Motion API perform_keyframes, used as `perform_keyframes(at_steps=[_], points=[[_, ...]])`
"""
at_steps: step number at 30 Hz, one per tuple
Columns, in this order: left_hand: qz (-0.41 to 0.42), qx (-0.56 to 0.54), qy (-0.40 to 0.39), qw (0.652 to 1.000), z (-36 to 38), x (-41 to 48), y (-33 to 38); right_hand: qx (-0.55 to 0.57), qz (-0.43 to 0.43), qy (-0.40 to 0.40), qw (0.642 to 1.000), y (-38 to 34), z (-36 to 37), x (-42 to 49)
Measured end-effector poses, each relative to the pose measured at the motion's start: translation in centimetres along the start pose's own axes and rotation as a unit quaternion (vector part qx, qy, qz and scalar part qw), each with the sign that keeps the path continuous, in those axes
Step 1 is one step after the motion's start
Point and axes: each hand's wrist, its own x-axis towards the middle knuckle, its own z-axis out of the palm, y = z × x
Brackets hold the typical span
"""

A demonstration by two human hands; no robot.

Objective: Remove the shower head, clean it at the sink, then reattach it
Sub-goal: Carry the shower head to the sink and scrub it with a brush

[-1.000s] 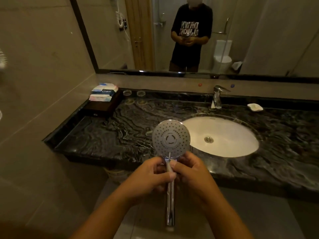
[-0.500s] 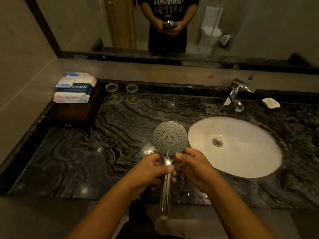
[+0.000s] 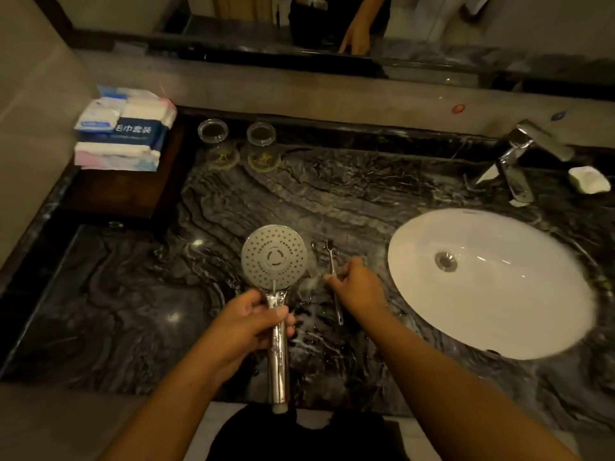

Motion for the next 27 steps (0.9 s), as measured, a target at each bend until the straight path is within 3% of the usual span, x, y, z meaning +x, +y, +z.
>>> perform_keyframes(at_steps=[5, 9, 14, 18, 27], points=[[0.002, -0.024, 0.012, 1.0, 1.4, -0.4, -1.2, -0.137, -0.055, -0.016, 0.989, 0.3, 0.6, 1.7], [0.0, -0.038, 0.022, 0.999, 2.1, -0.3, -1.8, -0.144, -0.096, -0.034, 0.984, 0.6, 0.0, 1.8], [0.007, -0.048, 0.009, 0.999, 3.4, 0.1, -2.0, 0.013, -0.092, -0.144, 0.985, 2.1, -2.6, 0.3], [0.01, -0.059, -0.008, 0.998, 4.7, 0.7, -1.8, 0.228, -0.028, -0.209, 0.951, 3.5, -5.7, -3.5], [0.017, -0.04, -0.054, 0.998, 7.5, 1.0, -0.8, 0.365, -0.067, -0.114, 0.922, 4.5, -11.1, -9.0]])
